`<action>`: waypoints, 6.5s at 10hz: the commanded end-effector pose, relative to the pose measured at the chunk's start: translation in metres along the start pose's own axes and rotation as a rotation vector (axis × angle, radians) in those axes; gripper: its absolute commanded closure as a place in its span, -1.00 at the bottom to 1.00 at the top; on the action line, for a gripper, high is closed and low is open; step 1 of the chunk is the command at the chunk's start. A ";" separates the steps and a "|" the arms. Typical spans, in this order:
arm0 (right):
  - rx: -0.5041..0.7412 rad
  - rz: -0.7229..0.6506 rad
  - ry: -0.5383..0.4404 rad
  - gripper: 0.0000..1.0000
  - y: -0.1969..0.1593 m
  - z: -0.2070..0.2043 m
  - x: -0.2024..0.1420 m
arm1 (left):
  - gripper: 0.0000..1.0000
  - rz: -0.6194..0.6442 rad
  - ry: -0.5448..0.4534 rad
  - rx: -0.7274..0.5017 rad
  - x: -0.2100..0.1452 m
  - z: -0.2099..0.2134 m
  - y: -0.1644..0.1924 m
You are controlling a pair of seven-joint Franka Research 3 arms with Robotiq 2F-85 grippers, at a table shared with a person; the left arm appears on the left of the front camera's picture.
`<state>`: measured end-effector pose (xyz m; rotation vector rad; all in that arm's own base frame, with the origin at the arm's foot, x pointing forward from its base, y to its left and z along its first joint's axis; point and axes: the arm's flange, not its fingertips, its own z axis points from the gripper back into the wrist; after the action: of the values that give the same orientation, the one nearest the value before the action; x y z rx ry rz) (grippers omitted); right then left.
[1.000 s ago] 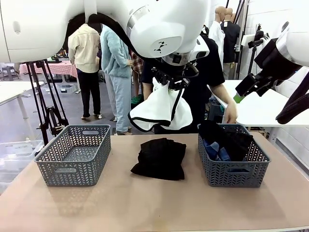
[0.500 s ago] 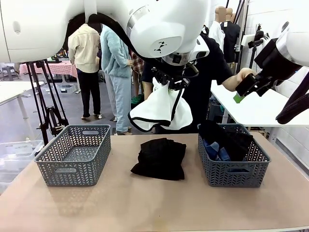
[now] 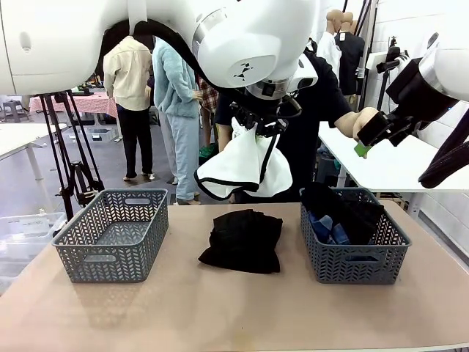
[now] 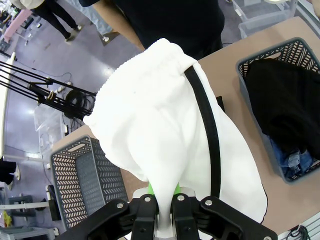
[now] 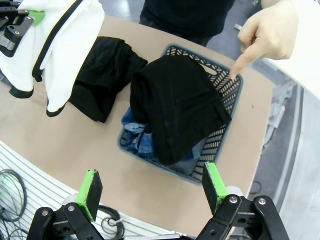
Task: Sort the tops and bottoms.
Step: Sort the clothes according to human instructions.
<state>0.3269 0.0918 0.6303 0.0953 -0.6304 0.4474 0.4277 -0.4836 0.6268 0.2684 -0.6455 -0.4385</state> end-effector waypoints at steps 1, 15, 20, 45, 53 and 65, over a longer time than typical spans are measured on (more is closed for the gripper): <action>-0.005 0.007 0.005 -1.00 -0.001 -0.003 -0.003 | 1.00 -0.014 -0.005 -0.005 0.002 0.003 0.004; 0.095 -0.265 -0.092 -1.00 -0.080 0.095 -0.085 | 1.00 0.001 -0.001 0.000 0.000 0.000 0.000; 0.050 -0.230 -0.129 -1.00 -0.073 0.123 -0.098 | 1.00 0.019 -0.375 -0.315 0.121 -0.038 -0.045; 0.050 -0.230 -0.129 -1.00 -0.073 0.123 -0.098 | 1.00 0.520 0.543 -0.754 0.040 -0.215 -0.175; 0.050 -0.230 -0.129 -1.00 -0.073 0.123 -0.098 | 1.00 0.288 0.427 -0.692 0.045 -0.246 -0.189; 0.050 -0.230 -0.129 -1.00 -0.073 0.123 -0.098 | -0.32 0.116 0.180 -0.635 0.122 -0.148 -0.185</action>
<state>0.2206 -0.0388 0.6782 0.2371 -0.7329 0.2266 0.5110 -0.6345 0.4827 -0.3472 -0.3158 -0.4311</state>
